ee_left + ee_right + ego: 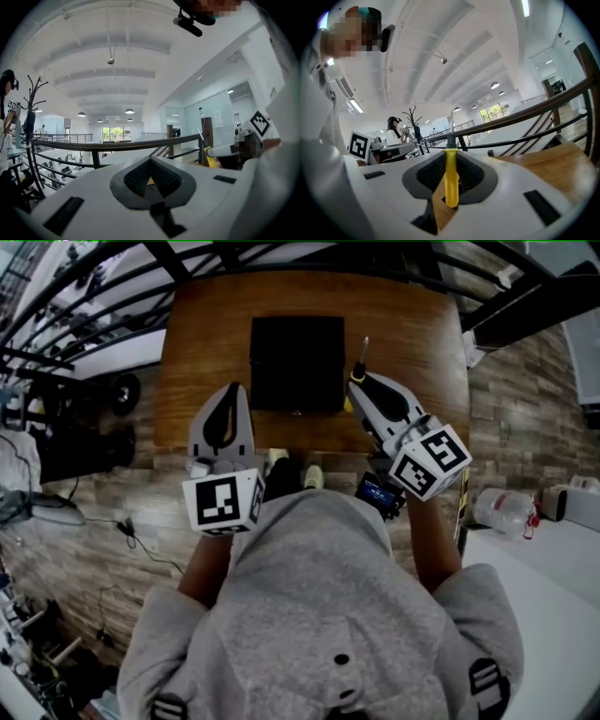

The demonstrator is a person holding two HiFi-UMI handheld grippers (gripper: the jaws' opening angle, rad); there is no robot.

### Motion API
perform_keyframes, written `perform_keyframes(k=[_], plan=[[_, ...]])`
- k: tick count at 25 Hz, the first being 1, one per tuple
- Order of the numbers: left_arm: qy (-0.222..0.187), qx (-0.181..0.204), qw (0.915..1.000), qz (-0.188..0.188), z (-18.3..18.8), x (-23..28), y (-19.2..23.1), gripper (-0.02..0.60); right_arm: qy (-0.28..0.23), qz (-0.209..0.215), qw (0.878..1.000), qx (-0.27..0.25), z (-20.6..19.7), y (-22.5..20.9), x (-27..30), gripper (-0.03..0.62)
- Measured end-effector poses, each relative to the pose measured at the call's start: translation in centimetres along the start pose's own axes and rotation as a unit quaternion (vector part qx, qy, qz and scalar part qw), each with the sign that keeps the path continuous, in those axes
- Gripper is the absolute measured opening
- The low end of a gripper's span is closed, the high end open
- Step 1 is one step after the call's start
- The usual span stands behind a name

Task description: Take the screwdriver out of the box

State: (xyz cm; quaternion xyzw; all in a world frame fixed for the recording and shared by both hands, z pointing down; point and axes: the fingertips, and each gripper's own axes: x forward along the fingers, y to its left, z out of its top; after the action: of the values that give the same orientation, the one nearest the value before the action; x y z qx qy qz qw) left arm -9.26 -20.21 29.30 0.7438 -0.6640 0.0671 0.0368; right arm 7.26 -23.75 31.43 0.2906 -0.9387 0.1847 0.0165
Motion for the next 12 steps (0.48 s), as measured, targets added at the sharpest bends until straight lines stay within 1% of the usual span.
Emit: perform_keyframes(k=[3,7,12], plan=[[0.001,0.0,1.0,0.006,-0.1,0.0,0.7,0.014,0.001,0.0,1.0,-0.005,0.1,0.0,0.6,0.081],[-0.006,0.0,0.9999,0.011,0.0,-0.4,0.6,0.014,-0.005,0.002,1.0,-0.004,0.1,0.2,0.3,0.081],[-0.009,0.008,0.9998,0.018,0.3,-2.4,-1.0,0.014,-0.011,0.013,1.0,-0.007,0.2,1.5,-1.9,0.081]])
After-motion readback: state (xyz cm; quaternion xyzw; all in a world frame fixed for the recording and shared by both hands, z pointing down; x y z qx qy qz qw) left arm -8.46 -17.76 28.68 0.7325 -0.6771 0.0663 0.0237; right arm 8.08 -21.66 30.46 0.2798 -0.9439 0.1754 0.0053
